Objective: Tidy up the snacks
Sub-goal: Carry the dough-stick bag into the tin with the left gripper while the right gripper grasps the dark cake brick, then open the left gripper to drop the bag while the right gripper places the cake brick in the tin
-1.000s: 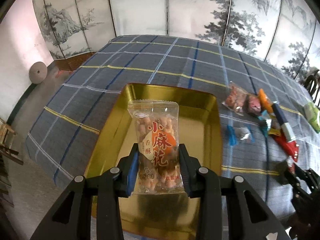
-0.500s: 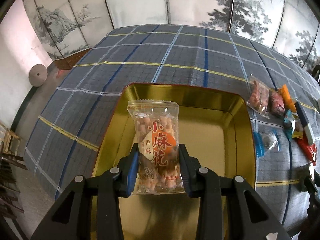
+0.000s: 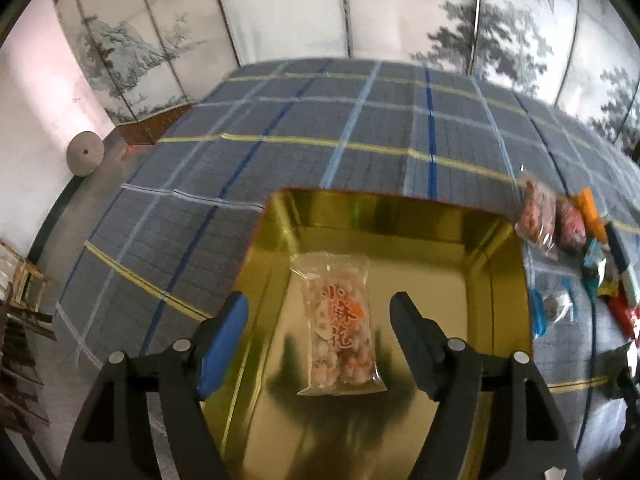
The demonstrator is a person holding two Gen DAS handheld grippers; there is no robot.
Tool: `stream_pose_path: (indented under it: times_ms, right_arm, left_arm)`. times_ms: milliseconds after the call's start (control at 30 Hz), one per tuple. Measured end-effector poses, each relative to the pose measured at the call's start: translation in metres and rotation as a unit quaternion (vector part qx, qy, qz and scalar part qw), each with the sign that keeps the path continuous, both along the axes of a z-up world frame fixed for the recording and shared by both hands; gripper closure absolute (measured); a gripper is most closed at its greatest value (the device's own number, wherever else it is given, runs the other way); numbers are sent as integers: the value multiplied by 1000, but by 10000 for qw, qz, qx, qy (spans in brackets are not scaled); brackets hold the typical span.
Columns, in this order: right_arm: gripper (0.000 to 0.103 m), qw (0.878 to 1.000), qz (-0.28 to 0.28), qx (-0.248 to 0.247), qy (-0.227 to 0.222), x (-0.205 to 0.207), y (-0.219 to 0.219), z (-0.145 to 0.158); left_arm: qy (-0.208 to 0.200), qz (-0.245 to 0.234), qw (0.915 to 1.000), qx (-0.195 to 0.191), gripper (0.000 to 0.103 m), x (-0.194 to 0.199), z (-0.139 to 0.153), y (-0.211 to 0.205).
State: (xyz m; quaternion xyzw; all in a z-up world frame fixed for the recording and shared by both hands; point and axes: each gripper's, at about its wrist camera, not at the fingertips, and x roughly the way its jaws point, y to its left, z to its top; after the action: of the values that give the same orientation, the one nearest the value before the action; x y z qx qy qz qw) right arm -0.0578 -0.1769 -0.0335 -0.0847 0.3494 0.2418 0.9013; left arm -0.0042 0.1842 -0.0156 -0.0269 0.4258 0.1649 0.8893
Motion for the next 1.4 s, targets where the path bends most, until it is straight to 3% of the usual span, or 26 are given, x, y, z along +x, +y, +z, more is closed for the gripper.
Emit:
stream_pose_path:
  times_ms: [200,433,600,767,900,1167,1400]
  right_arm:
    - [77,9997,-96,67,215,8,-2,4]
    - [77,9964,-140,562,623,13,-3,8]
    - [77,9933,108,947,658,15,13,31]
    - [77,9867,744,1352,511,18,65,72]
    - [77,9791,1218,1500,636,30,115,88]
    - [77,9747,1491,1229,1127,66,207,69]
    - [77,9797,1384,747,1242,82,257,44]
  left_arm:
    - [-562,317,9977,-204,17,-44,24,3]
    - [-837,626,9943,-211,16,-102,28,-2]
    - [-945,874,9916,-154,17,-139,26,-1]
    - [-798,1001,9917,-138,17,-161,15,4]
    - [-598,974,9933,-140,17,-170,5,5]
    - [-536,847,9948,-171,16,-188,3,4]
    - [-558,714,9957,-176,16,-192,6,4]
